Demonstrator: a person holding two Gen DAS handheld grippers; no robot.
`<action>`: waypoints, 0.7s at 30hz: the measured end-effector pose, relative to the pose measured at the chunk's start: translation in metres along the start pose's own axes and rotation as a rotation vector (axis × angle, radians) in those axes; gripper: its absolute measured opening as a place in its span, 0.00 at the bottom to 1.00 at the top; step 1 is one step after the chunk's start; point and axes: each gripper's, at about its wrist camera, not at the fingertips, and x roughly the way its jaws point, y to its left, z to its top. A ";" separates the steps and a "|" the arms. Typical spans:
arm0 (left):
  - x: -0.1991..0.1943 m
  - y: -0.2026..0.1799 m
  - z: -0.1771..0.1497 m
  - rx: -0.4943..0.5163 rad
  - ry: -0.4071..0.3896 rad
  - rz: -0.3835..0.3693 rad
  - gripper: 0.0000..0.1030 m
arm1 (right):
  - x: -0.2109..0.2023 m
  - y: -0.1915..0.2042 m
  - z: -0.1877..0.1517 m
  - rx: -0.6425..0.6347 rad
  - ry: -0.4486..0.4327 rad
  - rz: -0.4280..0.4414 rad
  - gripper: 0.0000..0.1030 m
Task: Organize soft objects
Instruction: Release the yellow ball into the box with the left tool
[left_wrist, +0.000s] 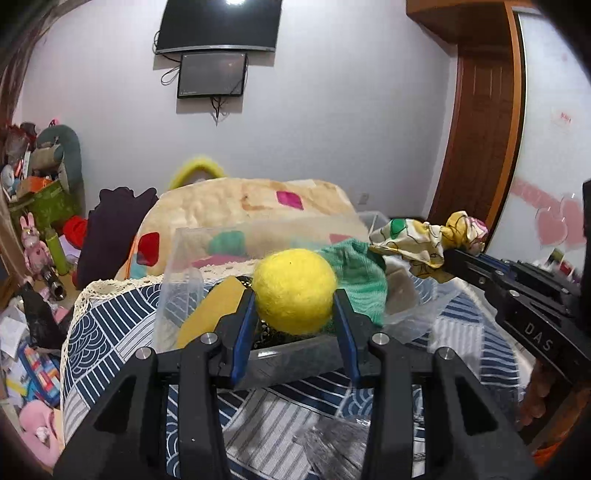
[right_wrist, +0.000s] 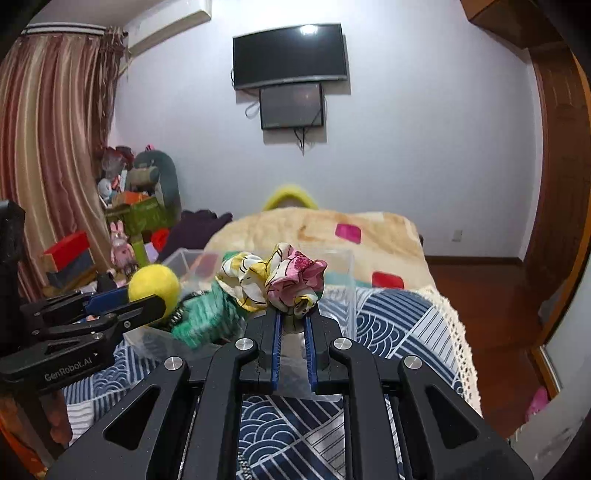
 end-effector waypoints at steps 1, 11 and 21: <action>0.004 -0.001 0.000 0.011 0.006 0.008 0.39 | 0.003 0.000 -0.002 -0.001 0.011 -0.002 0.10; 0.020 -0.004 -0.006 0.040 0.036 0.027 0.44 | 0.017 -0.001 -0.012 -0.027 0.081 -0.012 0.10; 0.003 0.002 -0.011 0.008 0.037 -0.003 0.59 | 0.002 -0.008 -0.012 -0.012 0.082 -0.011 0.37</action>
